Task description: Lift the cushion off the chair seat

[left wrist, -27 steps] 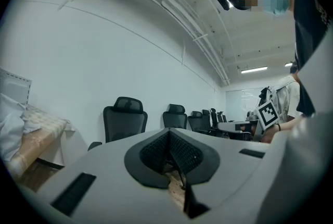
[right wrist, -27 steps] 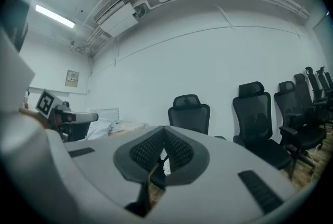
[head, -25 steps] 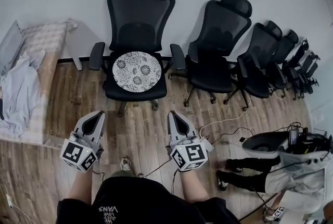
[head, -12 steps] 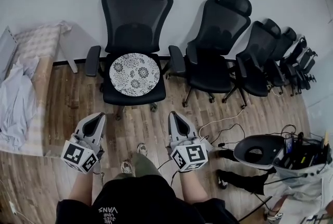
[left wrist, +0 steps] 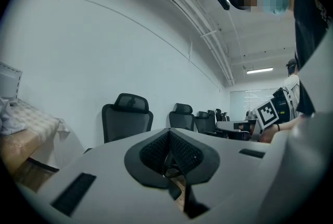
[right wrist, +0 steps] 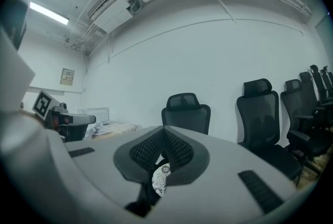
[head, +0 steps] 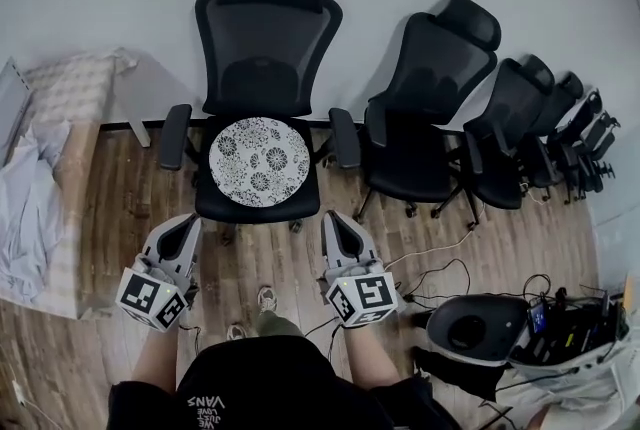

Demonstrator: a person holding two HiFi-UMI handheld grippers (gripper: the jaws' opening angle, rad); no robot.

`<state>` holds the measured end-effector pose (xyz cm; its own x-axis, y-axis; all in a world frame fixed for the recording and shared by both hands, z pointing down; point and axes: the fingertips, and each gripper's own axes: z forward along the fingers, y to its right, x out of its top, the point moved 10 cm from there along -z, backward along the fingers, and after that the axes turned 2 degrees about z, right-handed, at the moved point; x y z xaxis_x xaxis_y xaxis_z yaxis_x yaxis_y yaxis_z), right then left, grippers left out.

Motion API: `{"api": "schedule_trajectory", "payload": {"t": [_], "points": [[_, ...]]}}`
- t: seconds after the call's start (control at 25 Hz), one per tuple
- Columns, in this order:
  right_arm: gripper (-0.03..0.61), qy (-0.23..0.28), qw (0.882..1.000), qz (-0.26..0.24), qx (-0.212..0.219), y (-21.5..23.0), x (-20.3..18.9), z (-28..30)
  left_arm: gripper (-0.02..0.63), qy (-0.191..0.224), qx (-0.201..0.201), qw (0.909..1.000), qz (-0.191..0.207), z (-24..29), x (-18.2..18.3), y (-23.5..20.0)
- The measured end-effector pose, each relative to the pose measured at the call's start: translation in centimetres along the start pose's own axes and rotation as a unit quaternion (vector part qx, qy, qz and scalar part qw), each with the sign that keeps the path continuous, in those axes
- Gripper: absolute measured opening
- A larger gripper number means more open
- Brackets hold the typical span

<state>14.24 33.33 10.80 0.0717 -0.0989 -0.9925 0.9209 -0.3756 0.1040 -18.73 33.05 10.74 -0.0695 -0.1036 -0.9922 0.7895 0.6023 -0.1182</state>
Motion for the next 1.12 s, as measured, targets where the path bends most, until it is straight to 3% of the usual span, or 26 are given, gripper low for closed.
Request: {"api": "schedule_trajectory", "payload": {"t": [0.4,0.72,1.12], "points": [[0.017,-0.003,1.0,-0.003,0.023,5.7,1.1,5.5,0.011,0.006,0.021,0.9998,0.002,6.8,0.7,-1.2],[0.017,-0.012,0.999,0.006,0.035,8.0,0.7,8.5,0.011,-0.004,0.045,0.999,-0.003,9.2,0.5,-2.5],[0.017,-0.012,1.0,0.009,0.017,8.6,0.8,14.4,0.011,-0.005,0.027,0.9996,-0.005,13.7,0.8,-7.9]]}}
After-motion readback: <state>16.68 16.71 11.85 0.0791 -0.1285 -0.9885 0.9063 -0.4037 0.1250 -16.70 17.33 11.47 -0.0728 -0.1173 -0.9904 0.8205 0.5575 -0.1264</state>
